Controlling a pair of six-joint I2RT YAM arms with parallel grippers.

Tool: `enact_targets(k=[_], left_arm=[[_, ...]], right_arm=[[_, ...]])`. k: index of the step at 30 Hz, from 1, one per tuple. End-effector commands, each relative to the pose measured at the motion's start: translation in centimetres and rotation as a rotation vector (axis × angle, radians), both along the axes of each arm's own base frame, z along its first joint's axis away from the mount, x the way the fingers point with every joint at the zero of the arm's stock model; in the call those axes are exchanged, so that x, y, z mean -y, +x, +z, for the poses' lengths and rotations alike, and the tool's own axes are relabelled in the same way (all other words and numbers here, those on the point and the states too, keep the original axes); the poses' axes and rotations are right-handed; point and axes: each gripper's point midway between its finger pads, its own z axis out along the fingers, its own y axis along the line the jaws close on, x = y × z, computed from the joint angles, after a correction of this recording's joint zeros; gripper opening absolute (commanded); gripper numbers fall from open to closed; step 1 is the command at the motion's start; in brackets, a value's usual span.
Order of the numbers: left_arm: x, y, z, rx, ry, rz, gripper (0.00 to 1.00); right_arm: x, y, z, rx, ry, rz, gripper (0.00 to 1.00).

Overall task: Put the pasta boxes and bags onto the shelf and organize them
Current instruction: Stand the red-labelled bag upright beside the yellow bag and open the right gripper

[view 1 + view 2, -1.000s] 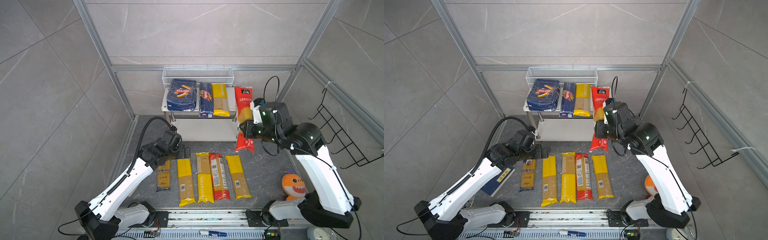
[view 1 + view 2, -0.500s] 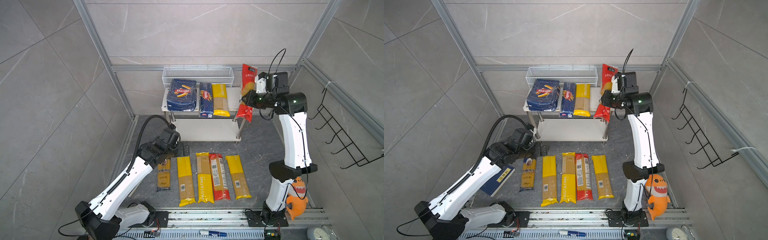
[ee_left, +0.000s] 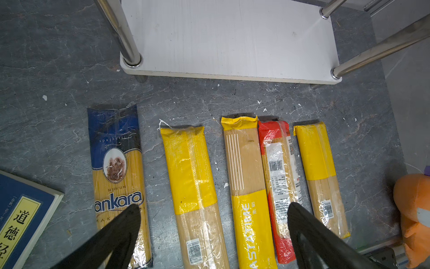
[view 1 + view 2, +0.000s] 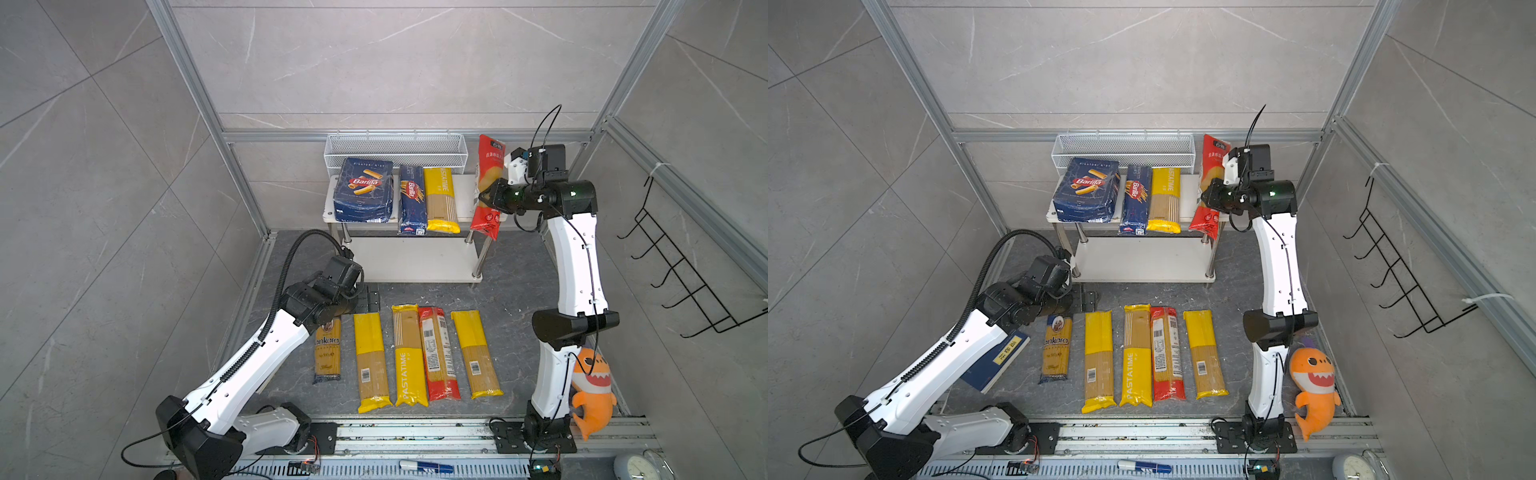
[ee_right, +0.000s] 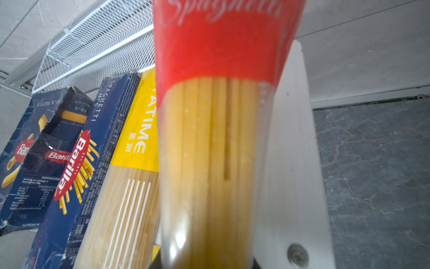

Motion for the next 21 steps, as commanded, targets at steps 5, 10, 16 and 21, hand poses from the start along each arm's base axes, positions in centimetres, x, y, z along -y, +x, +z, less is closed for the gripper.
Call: enact_targets(k=[5, 10, 16, 21], left_arm=[[0.2, 0.1, 0.9, 0.014, -0.028, -0.007, 1.0], [-0.2, -0.1, 0.8, 0.014, -0.023, 0.004, 1.0], [-0.4, -0.3, 0.8, 0.019, -0.022, 0.006, 1.0], [-0.7, -0.4, 1.0, 0.027, -0.016, 0.011, 1.0]], right_arm=[[-0.9, 2.1, 2.5, 0.134, 0.039, 0.048, 0.45], [-0.8, 1.9, 2.3, 0.124, 0.036, 0.046, 0.71], [-0.2, 0.8, 3.3, 0.142, 0.014, 0.036, 0.79], [0.6, -1.6, 4.9, 0.161, -0.017, 0.017, 0.8]])
